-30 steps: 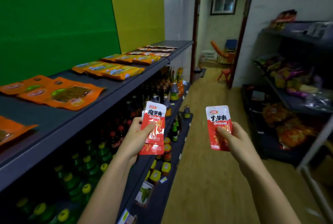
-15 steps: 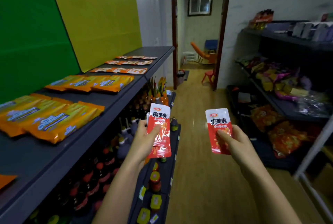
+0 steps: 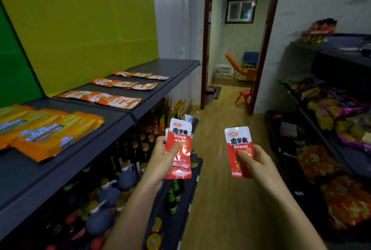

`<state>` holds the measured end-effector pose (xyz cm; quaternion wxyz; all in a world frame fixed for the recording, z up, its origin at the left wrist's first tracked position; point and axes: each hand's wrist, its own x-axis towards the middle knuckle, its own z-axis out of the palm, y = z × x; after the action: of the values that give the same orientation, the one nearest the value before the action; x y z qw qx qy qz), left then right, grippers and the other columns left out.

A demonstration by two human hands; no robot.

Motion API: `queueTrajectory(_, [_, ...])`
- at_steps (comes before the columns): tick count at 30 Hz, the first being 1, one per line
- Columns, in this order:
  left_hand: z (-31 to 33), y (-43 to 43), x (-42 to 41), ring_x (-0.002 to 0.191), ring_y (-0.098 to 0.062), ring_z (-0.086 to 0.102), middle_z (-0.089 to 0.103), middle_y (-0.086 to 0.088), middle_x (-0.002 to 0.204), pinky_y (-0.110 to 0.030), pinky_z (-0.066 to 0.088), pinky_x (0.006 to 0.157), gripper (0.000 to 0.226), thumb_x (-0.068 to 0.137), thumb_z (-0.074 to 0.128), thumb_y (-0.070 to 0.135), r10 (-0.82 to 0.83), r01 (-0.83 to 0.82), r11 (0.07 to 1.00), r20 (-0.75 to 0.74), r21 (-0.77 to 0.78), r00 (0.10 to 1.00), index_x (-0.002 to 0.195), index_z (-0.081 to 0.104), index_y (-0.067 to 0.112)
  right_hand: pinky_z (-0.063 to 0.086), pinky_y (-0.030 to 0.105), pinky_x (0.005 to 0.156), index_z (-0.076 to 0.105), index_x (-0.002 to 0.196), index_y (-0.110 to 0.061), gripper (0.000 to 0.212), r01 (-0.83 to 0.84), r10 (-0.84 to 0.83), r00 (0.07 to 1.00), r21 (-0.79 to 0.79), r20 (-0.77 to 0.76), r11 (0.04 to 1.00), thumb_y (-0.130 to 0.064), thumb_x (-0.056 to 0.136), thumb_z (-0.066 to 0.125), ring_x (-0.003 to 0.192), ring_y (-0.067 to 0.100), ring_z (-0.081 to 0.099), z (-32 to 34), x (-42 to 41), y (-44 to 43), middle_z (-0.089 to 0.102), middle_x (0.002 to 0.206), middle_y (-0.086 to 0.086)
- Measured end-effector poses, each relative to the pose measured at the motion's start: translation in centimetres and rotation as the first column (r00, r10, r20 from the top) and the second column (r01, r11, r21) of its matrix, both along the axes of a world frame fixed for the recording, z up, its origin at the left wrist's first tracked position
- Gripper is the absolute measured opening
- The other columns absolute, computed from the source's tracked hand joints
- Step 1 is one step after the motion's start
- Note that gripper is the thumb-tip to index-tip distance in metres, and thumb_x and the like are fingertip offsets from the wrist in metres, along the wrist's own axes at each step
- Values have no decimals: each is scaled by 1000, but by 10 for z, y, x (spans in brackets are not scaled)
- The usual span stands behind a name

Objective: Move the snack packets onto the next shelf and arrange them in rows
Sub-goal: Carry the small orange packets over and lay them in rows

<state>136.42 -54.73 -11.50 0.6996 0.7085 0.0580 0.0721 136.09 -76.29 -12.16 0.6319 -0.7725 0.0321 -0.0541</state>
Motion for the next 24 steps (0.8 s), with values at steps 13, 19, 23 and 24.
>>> queueTrajectory(13, [-10, -58, 177, 91, -21, 65, 61, -3, 105, -28, 53, 69, 16, 91, 55, 24, 165, -165, 986, -1, 9, 986, 103, 45, 23, 48, 27, 77, 54, 86, -27, 10, -153, 153, 988, -22, 1, 988, -18, 91, 56, 82, 8, 61, -12, 202, -47, 63, 90, -7])
queueTrajectory(19, [-5, -57, 265, 96, -23, 65, 61, -3, 107, -36, 54, 78, 12, 91, 55, 27, 215, -216, 976, 27, 24, 976, 98, 45, 28, 48, 38, 87, 53, 84, -30, 14, -200, 202, 979, -47, 22, 979, -18, 91, 56, 89, 18, 63, -16, 300, -45, 64, 91, -5])
queueTrajectory(23, [7, -52, 328, 96, -23, 64, 61, -5, 110, -40, 54, 82, 11, 90, 55, 30, 235, -238, 971, 80, 28, 969, 97, 46, 31, 50, 37, 86, 51, 84, -33, 14, -250, 252, 966, -54, 50, 967, -22, 91, 55, 85, 13, 63, -6, 372, -31, 63, 89, -9])
queueTrajectory(24, [13, -50, 346, 96, -22, 65, 62, -5, 110, -38, 54, 80, 16, 90, 55, 30, 246, -249, 969, 98, 13, 964, 103, 46, 27, 50, 37, 85, 50, 84, -32, 13, -270, 274, 960, -62, 60, 961, -23, 92, 54, 85, 12, 62, -1, 392, -25, 62, 89, -10])
